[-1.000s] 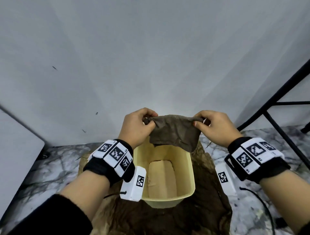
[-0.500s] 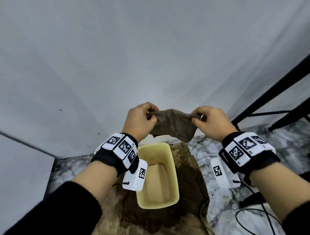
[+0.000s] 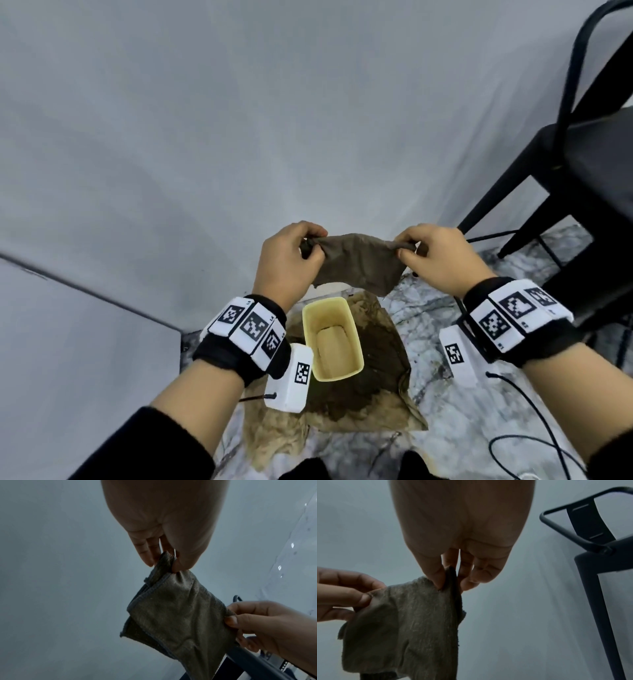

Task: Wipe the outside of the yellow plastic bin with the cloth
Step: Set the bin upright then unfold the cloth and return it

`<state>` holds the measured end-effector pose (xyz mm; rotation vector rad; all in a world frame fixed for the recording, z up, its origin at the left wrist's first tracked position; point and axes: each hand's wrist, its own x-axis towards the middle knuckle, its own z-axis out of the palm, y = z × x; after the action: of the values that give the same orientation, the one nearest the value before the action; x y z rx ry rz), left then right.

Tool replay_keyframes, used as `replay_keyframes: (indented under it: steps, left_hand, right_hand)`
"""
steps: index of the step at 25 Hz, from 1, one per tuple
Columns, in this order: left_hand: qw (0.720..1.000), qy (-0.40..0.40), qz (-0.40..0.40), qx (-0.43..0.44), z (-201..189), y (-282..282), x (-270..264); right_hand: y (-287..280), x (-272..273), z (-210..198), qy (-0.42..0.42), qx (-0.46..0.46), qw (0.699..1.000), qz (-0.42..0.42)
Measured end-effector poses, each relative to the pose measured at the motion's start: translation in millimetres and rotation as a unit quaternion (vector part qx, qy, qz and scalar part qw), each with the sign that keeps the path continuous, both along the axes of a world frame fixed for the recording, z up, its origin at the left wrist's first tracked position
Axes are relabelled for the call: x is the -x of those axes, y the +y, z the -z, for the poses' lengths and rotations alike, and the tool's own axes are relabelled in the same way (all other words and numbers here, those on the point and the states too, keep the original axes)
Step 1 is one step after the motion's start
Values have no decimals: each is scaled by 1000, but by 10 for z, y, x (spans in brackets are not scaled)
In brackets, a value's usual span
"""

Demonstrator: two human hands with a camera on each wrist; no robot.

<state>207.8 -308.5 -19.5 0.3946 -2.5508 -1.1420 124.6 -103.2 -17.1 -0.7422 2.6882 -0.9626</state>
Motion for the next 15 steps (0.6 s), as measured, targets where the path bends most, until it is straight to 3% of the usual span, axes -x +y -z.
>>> replay_keyframes:
  steps: [7,15]
  left_hand:
    - [997,28,61,25,-631,49,112]
    - [990,43,135,7,-829,449,383]
  right_hand:
    - [138,-131,-592,27,7,999,41]
    - [642,-209,-914,39,2,992,121]
